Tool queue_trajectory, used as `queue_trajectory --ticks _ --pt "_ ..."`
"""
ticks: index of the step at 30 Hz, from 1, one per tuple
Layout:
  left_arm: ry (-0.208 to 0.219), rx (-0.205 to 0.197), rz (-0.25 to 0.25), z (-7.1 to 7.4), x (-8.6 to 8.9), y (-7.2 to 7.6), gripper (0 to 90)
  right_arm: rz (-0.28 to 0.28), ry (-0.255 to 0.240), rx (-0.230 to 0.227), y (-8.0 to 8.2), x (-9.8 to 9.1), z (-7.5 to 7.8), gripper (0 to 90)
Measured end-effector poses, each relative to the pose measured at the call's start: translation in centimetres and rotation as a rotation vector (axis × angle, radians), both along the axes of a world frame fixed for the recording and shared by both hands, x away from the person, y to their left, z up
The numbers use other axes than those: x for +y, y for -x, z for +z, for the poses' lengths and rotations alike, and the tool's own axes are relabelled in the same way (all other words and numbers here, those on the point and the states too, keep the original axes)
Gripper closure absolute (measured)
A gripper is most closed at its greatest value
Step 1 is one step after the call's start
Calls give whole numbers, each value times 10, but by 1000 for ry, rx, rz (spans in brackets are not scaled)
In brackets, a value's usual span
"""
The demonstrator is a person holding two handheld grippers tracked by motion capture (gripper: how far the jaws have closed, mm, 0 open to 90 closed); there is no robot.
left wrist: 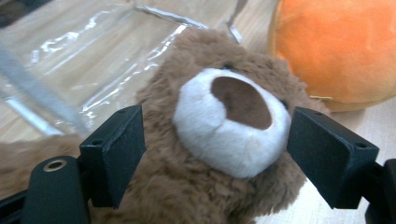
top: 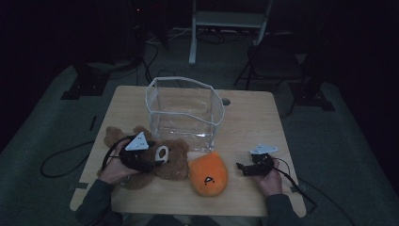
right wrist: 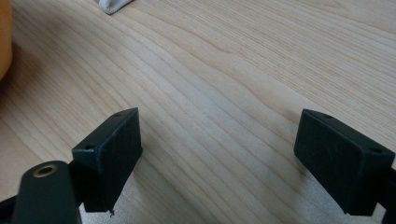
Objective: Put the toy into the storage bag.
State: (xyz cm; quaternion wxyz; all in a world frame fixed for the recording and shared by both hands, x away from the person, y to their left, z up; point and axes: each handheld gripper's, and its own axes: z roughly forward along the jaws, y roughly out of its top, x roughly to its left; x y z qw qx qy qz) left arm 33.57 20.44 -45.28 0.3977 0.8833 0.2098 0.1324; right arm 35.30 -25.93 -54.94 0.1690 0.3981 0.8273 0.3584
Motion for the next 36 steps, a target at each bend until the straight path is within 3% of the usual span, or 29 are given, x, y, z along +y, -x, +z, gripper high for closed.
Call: queue_trajectory --ticks 7,17,22,30,33,36 --pt "-92 32 -62 -15 -16 -8 162 0 0 0 0 0 0 144" --pt "-121 33 -52 -20 -26 -18 93 0 0 0 0 0 0 144" --pt "-217 41 -58 -29 -34 -19 16 0 0 0 0 0 0 144" --pt "-198 63 -31 -33 -34 -22 26 0 0 0 0 0 0 144" --pt "-193 55 -21 -34 -35 -21 80 0 0 0 0 0 0 144" --pt "-176 30 -9 -34 -33 -19 189 0 0 0 0 0 0 144"
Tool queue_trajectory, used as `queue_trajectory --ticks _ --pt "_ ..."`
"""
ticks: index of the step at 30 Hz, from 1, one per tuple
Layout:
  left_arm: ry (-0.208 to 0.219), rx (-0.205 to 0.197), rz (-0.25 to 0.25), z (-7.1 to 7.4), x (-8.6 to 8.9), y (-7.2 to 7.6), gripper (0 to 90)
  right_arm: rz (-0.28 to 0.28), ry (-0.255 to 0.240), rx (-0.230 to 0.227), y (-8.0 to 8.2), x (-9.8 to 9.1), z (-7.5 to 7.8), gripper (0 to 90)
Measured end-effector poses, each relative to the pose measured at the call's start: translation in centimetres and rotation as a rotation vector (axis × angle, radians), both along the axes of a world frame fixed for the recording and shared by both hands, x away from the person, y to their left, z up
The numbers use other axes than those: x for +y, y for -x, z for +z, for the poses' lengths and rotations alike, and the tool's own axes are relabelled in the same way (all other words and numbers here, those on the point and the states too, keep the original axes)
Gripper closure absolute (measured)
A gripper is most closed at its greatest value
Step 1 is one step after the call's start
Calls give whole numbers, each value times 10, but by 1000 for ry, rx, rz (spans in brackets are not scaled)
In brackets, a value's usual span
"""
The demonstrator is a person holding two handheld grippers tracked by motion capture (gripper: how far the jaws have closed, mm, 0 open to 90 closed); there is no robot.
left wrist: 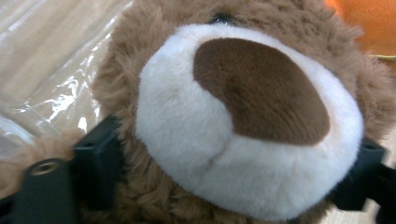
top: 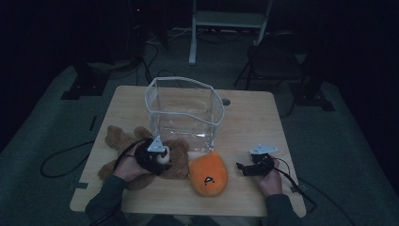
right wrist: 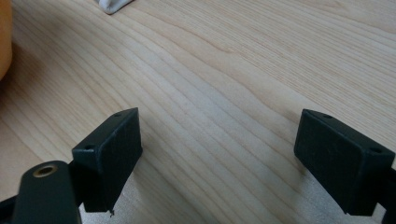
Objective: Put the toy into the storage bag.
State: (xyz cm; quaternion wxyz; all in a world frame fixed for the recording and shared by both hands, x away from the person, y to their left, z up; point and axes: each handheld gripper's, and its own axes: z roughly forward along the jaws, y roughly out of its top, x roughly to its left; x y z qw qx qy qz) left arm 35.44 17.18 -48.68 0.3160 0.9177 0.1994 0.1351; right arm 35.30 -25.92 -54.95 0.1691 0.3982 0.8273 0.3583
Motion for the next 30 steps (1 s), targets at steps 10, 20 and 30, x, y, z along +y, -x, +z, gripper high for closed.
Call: queue_trajectory --ticks 10,20,30 --pt "76 -27 18 10 12 4 389 0 0 1 0 0 0 143" --pt "176 -76 33 24 30 13 391 1 -1 0 0 0 0 143" --pt "361 -119 58 41 60 20 392 2 -1 0 0 0 0 143"
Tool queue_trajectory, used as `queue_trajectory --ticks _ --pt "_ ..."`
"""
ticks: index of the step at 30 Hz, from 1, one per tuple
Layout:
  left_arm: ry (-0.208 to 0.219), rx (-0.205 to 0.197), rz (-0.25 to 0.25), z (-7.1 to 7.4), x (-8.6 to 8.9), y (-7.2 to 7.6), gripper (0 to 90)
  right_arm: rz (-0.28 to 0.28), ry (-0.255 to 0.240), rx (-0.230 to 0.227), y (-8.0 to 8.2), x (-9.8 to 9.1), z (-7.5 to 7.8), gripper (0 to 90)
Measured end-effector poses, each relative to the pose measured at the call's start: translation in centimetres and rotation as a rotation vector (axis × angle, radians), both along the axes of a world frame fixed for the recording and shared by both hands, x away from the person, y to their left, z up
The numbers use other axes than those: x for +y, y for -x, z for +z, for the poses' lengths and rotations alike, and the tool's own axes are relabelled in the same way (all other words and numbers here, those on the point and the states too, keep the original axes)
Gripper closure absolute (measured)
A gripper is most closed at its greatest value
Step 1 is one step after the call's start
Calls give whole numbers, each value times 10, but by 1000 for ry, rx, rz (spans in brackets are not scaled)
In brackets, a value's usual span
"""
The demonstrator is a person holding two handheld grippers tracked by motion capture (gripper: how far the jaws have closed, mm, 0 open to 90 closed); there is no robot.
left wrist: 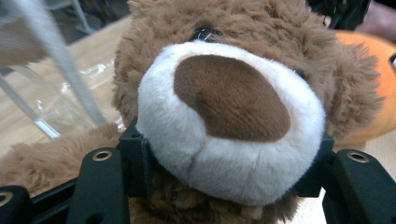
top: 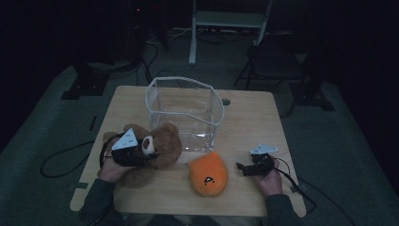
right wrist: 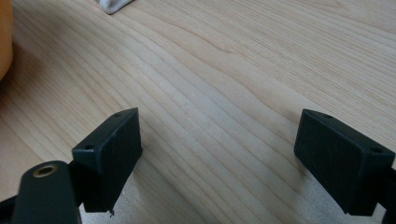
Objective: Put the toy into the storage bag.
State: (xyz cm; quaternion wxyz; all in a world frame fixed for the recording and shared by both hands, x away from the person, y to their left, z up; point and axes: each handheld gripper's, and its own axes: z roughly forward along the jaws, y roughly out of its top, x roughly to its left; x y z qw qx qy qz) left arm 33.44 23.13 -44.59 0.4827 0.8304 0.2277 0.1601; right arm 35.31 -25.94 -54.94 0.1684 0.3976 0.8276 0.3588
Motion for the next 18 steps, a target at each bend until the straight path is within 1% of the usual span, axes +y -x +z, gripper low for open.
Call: queue_trajectory --ticks 6,7,8,9,11,13,14,15,18 --pt "99 -8 21 5 14 1 393 0 0 0 0 0 0 143" --pt "112 -6 22 5 16 1 393 0 0 0 0 0 0 143" --pt "112 -6 22 5 16 1 393 0 0 0 0 0 0 143" --pt "127 -13 32 7 17 2 393 0 0 0 0 0 0 143" --pt "132 -19 42 8 18 2 392 0 0 0 0 0 0 143" --pt "122 -30 59 10 17 3 393 0 0 0 0 0 0 143" --pt "122 -30 59 10 17 3 393 0 0 0 0 0 0 143" --pt "121 -38 70 11 16 4 393 0 0 0 0 0 0 143" --pt "131 -44 77 14 17 5 393 0 0 0 0 0 0 143"
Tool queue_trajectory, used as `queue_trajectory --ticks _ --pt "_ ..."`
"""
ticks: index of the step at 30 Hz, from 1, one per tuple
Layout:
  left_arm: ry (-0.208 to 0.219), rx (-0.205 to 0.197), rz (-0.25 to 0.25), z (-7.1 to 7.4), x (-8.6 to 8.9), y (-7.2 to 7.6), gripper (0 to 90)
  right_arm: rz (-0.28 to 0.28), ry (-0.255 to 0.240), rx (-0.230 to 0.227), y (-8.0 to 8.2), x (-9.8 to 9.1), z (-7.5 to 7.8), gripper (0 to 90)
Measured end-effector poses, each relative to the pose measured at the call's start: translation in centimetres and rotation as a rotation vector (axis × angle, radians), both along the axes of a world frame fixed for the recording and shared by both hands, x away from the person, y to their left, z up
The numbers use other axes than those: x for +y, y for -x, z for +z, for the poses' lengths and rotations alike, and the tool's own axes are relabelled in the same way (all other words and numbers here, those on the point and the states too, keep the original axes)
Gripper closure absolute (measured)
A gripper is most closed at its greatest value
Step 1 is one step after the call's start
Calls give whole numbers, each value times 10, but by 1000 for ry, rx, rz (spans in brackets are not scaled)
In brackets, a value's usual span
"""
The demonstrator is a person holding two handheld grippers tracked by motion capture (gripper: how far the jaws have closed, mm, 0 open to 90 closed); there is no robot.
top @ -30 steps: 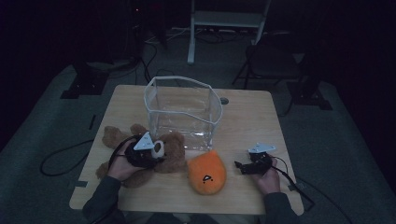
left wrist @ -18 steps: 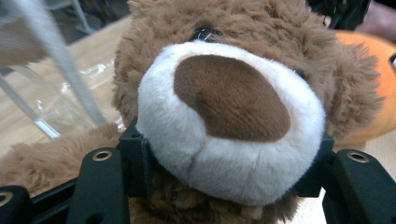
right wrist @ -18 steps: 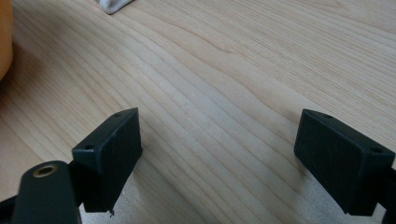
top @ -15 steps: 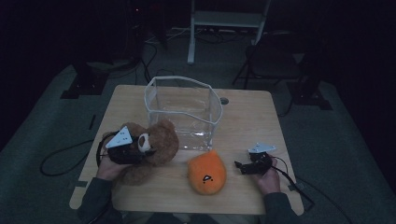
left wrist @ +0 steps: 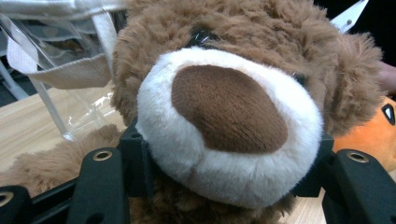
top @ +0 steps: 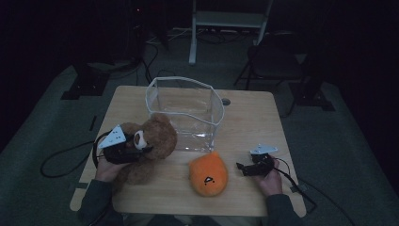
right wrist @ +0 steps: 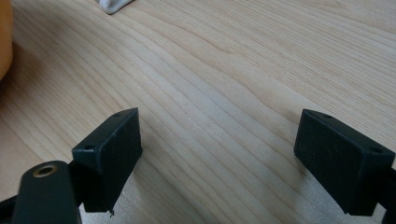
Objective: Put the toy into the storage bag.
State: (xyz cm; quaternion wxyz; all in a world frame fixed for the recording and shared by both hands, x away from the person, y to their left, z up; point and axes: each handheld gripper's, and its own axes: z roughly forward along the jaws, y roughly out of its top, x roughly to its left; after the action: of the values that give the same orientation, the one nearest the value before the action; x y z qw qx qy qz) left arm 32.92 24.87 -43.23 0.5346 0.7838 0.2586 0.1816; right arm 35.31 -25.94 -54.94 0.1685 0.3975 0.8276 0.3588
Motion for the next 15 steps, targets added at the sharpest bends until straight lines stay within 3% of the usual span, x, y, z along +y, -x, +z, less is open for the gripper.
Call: queue_trajectory --ticks 7,15 --pt "53 -28 21 8 6 4 393 0 0 0 0 0 0 143" --pt "36 -51 52 18 1 6 394 -2 -1 1 0 0 0 144"
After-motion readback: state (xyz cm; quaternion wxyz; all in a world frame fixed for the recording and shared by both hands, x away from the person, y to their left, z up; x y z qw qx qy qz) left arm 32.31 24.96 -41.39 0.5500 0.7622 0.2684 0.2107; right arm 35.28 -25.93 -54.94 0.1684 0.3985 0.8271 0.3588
